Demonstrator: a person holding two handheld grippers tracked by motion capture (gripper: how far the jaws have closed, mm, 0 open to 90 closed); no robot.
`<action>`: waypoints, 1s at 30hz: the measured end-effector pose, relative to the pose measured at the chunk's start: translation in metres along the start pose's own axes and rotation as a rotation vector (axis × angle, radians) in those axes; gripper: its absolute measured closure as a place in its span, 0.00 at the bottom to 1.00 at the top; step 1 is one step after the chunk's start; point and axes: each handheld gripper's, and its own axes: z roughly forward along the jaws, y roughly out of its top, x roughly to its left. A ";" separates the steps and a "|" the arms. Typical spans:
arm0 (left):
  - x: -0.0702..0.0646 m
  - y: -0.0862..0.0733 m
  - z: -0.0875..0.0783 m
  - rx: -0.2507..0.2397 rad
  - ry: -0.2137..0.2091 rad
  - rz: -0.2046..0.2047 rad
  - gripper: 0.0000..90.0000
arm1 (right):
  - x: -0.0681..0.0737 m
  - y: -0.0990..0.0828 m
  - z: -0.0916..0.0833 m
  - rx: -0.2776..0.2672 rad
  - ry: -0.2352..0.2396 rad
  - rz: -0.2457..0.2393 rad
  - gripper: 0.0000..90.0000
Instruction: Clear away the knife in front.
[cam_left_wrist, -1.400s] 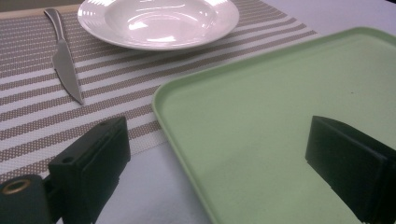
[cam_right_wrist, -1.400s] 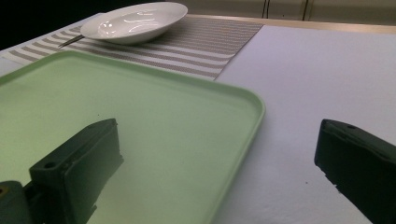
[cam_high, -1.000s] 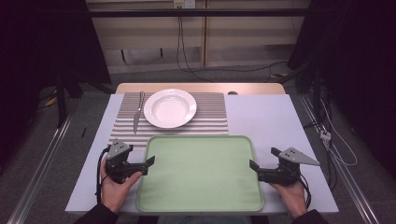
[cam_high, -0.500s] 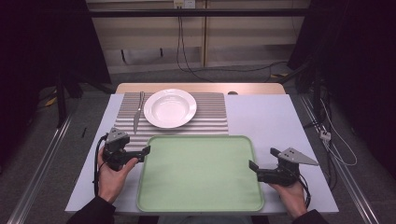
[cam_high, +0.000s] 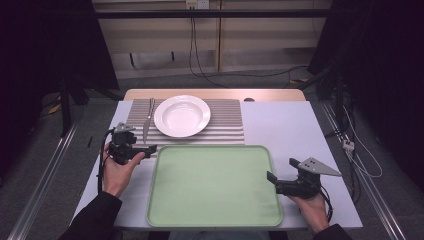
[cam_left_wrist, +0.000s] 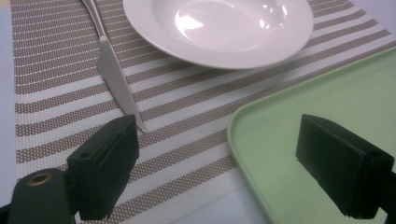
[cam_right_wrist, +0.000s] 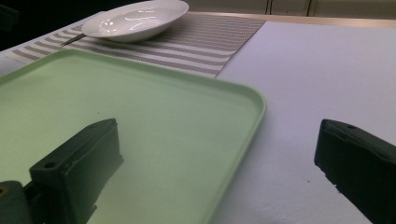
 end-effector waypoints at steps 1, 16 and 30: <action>0.002 0.002 0.001 0.001 -0.002 -0.007 0.13 | 0.000 0.000 0.000 0.000 0.001 0.002 0.00; 0.044 0.040 0.030 0.017 0.056 -0.036 0.13 | 0.000 0.001 0.004 0.010 -0.002 -0.006 0.00; 0.079 0.063 0.063 0.004 0.109 -0.067 0.23 | 0.004 0.000 0.002 0.015 0.005 -0.015 0.00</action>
